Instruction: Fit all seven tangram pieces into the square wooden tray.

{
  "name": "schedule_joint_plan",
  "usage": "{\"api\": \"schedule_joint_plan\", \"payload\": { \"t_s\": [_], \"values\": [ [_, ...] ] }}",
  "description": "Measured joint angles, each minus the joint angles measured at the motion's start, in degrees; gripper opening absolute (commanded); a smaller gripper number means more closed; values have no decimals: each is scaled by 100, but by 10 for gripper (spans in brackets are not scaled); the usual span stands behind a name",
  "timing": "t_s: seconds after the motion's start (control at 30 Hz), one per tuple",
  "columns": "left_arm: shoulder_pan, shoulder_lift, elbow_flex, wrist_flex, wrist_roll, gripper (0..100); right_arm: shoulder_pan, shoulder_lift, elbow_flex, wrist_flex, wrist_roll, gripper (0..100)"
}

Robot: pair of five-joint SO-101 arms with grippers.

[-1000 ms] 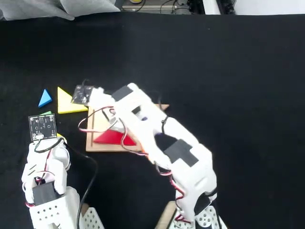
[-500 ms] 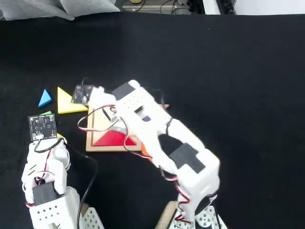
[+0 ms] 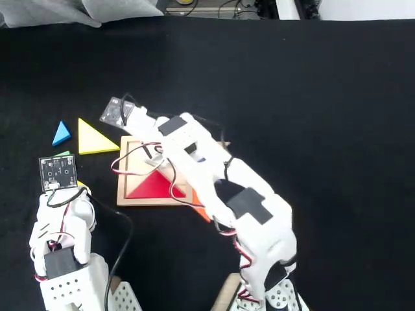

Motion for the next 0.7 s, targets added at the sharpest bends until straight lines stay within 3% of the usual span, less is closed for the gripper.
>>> {"api": "schedule_joint_plan", "payload": {
  "t_s": [0.7],
  "values": [
    [0, 0, 0, 0, 0, 30, -229, -18, 35, 747, -26, 11]
  ]
}}
